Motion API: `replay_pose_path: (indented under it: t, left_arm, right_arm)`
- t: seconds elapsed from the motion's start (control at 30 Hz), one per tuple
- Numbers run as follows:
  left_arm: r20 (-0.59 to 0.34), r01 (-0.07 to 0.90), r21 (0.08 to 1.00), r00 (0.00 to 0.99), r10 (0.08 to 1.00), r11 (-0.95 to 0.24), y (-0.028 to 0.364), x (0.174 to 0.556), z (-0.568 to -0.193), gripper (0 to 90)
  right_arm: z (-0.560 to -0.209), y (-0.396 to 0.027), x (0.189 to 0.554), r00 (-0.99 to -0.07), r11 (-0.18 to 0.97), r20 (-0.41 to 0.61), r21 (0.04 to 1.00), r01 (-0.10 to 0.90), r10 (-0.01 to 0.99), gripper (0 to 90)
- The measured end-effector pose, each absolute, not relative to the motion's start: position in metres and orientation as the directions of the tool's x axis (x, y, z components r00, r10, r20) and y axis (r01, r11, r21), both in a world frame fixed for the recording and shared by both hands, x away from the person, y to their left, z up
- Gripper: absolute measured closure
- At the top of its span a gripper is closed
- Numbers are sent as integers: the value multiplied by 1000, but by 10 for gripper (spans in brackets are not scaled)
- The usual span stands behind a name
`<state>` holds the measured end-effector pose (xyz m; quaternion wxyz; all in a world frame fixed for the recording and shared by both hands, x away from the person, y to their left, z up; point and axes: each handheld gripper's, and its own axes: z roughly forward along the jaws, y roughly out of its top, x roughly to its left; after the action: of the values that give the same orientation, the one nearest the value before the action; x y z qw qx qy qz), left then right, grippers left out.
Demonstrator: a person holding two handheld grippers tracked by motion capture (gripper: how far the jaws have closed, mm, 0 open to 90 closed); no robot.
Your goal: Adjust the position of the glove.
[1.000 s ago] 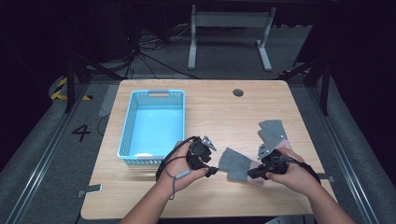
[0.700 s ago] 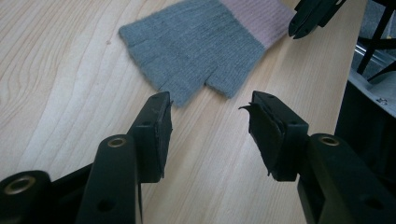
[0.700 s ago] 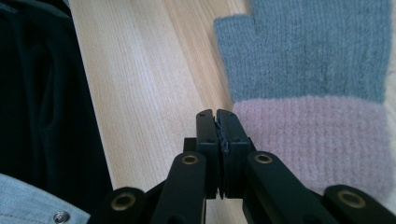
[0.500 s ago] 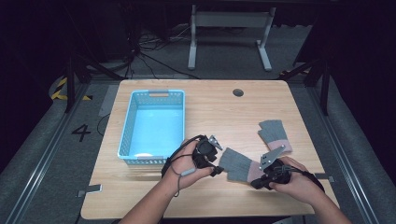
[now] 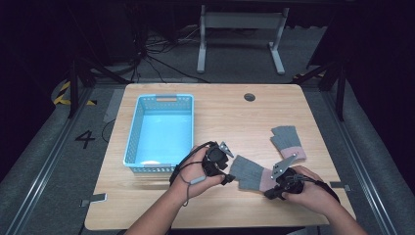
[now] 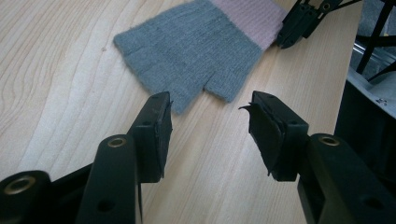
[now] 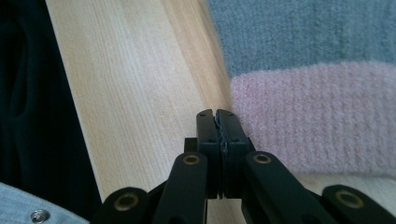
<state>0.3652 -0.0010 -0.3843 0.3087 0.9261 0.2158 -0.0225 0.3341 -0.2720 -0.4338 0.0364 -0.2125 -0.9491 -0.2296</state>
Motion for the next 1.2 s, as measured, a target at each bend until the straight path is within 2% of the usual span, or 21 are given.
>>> replay_pose_path:
  t: [0.57, 0.87, 1.03, 1.2]
  left_arm:
    - [-176, 413, 564, 906, 384, -715, -1, 365, -385, 494]
    - [-176, 415, 571, 905, 388, -709, 1, 365, -384, 494]
    - [-176, 416, 570, 904, 389, -708, 2, 366, -384, 494]
    - [-173, 414, 574, 905, 390, -707, 3, 365, -383, 493]
  right_arm:
    - [-437, -291, 348, -869, 762, 144, 429, 486, 473, 897]
    - [-436, -294, 350, -863, 755, 146, 429, 496, 484, 895]
    - [-427, -294, 346, -862, 737, 178, 455, 500, 474, 872]
    - [-414, -297, 346, -858, 704, 154, 511, 493, 489, 843]
